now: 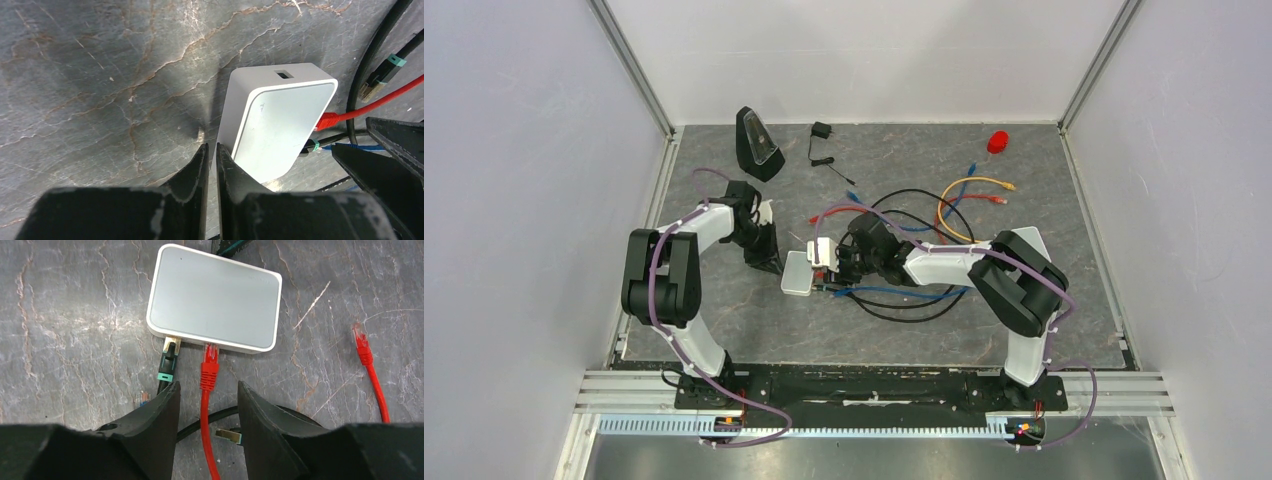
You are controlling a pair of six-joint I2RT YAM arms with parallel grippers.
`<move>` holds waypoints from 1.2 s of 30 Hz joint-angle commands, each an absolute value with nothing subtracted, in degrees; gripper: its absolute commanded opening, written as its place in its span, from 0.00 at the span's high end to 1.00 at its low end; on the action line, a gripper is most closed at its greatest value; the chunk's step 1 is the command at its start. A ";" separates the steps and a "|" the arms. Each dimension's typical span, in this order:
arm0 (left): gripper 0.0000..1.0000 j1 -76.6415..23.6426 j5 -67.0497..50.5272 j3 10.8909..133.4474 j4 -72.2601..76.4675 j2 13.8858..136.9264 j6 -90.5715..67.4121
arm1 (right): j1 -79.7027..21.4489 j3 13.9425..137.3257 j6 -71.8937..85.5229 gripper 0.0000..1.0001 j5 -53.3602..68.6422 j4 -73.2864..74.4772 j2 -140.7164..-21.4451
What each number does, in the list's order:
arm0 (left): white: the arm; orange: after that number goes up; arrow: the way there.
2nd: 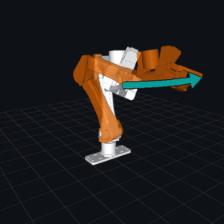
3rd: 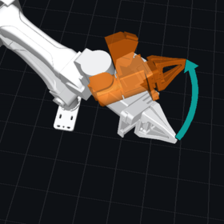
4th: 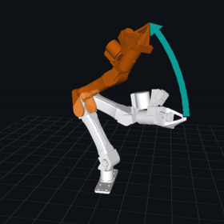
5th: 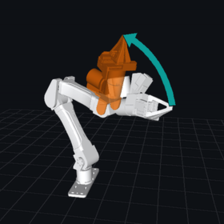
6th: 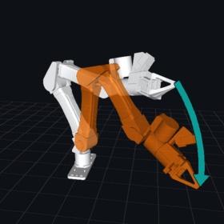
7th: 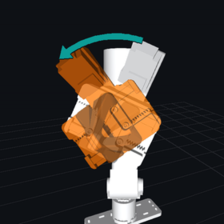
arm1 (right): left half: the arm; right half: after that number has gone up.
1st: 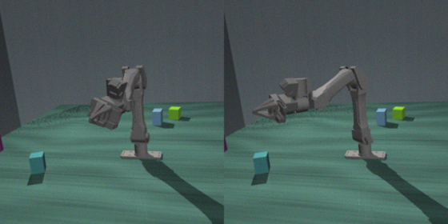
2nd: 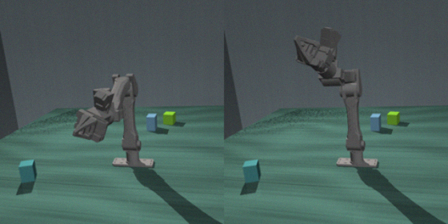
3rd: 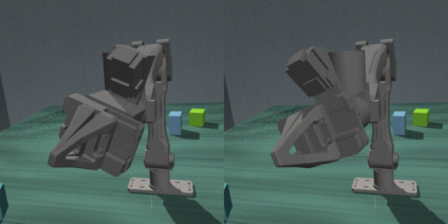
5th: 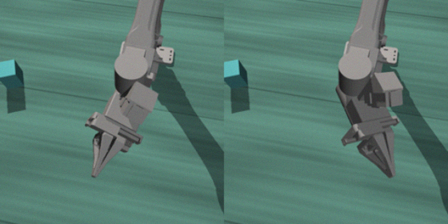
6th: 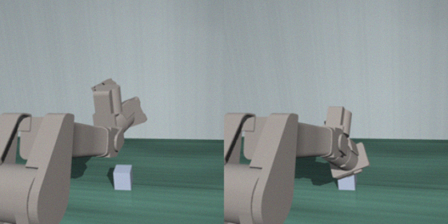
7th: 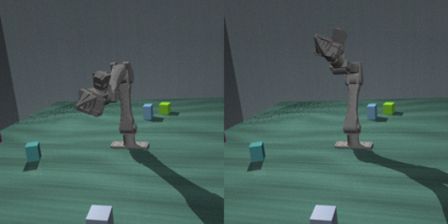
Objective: Insert the plug into the switch port
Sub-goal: Insert the connector into the switch port.
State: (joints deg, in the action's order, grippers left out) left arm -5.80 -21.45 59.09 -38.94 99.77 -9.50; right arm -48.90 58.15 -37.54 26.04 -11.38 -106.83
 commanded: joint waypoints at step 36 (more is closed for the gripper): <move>0.89 -8.05 -34.76 55.96 -30.76 104.41 -18.27 | -52.65 65.87 -29.24 1.00 30.93 -25.03 -117.12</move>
State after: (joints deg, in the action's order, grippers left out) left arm -3.84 -26.57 56.97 -35.03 101.73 -13.26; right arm -48.64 63.81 -33.43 25.93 -11.46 -114.72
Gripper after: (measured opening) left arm 0.109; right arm 0.037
